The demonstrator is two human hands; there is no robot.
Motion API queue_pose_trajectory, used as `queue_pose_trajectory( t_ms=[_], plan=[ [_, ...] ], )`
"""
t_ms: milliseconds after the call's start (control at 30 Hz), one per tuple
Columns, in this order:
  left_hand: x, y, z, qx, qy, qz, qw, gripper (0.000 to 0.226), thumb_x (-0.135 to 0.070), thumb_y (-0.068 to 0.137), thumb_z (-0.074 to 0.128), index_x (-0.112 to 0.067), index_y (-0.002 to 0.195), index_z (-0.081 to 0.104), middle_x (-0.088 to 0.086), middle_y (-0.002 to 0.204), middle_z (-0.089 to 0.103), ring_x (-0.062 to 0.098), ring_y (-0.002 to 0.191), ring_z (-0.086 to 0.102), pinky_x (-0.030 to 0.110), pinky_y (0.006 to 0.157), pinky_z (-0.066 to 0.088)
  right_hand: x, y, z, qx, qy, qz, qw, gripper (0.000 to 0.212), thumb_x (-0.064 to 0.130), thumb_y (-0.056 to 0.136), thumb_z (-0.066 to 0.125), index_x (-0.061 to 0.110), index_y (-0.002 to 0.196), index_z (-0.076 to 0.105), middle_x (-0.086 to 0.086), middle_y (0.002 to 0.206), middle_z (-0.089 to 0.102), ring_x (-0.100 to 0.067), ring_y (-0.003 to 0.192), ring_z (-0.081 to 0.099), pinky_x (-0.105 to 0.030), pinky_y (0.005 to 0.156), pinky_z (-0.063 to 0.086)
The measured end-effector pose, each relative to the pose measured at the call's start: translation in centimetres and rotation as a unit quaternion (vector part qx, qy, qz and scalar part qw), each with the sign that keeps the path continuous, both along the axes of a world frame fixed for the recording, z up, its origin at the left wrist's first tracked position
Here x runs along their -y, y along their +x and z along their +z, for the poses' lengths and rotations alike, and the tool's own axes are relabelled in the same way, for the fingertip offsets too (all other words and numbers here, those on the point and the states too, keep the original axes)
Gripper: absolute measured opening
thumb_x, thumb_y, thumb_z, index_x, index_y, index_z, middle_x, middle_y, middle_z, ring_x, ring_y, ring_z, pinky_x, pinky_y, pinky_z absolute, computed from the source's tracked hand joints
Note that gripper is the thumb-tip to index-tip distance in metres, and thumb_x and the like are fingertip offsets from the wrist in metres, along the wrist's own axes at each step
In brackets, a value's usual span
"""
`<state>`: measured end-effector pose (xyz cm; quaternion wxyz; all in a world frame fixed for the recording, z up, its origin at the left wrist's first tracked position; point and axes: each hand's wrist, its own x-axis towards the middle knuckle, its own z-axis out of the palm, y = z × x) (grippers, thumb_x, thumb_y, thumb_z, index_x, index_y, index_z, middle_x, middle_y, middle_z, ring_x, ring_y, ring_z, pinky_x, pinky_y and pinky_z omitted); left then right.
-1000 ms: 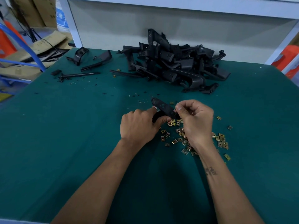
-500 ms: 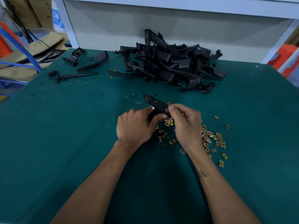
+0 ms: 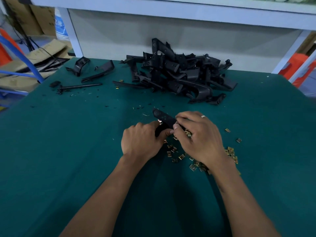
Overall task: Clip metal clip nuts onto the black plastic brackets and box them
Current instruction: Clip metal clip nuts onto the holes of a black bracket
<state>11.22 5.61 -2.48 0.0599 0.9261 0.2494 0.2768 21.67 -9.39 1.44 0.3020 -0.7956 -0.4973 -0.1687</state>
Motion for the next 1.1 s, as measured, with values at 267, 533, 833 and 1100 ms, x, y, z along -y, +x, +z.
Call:
queue_pose_trajectory(
  t_ms=[267,533,833,1100],
  plan=[
    [-0.5,0.3,0.1,0.01,-0.075,0.049,0.996,0.067,-0.084,0.09,0.024,-0.025,0.073,0.05,0.001,0.063,0.06,0.029,0.059,0.058,0.033,0.052,0.04,1.3,3.2,-2.3,-0.189,-0.089,-0.053,0.977,0.029,0.021,0.09,0.075,0.021,0.119,0.076,0.015,0.108,0.064,-0.014,0.116,0.052,-0.039,0.096,0.044],
    [-0.7,0.3,0.2,0.023,-0.101,0.057,0.993,0.062,-0.079,0.091,0.033,-0.024,0.069,0.049,0.0,0.064,0.059,0.024,0.057,0.046,0.031,0.052,0.034,-0.3,1.7,-2.6,-0.127,-0.104,-0.076,0.983,0.017,0.031,0.083,0.073,0.031,0.099,0.076,0.016,0.098,0.057,-0.012,0.107,0.046,-0.034,0.086,0.02],
    [-0.4,0.3,0.1,0.012,-0.087,0.056,0.995,0.061,-0.079,0.09,0.035,-0.024,0.067,0.05,-0.001,0.06,0.056,0.025,0.056,0.044,0.032,0.052,0.034,-1.3,0.7,-2.9,-0.119,-0.16,-0.095,0.975,0.011,0.034,0.093,0.067,0.03,0.103,0.068,0.012,0.107,0.059,-0.013,0.111,0.044,-0.038,0.084,0.021],
    [-0.2,0.3,0.1,-0.002,-0.051,0.029,0.998,0.065,-0.079,0.09,0.029,-0.023,0.077,0.058,0.003,0.067,0.065,0.031,0.063,0.062,0.032,0.053,0.037,-0.8,0.8,-2.6,-0.134,-0.11,-0.069,0.982,0.01,0.022,0.09,0.076,0.031,0.094,0.074,0.014,0.097,0.068,-0.012,0.105,0.047,-0.033,0.081,0.016]
  ],
)
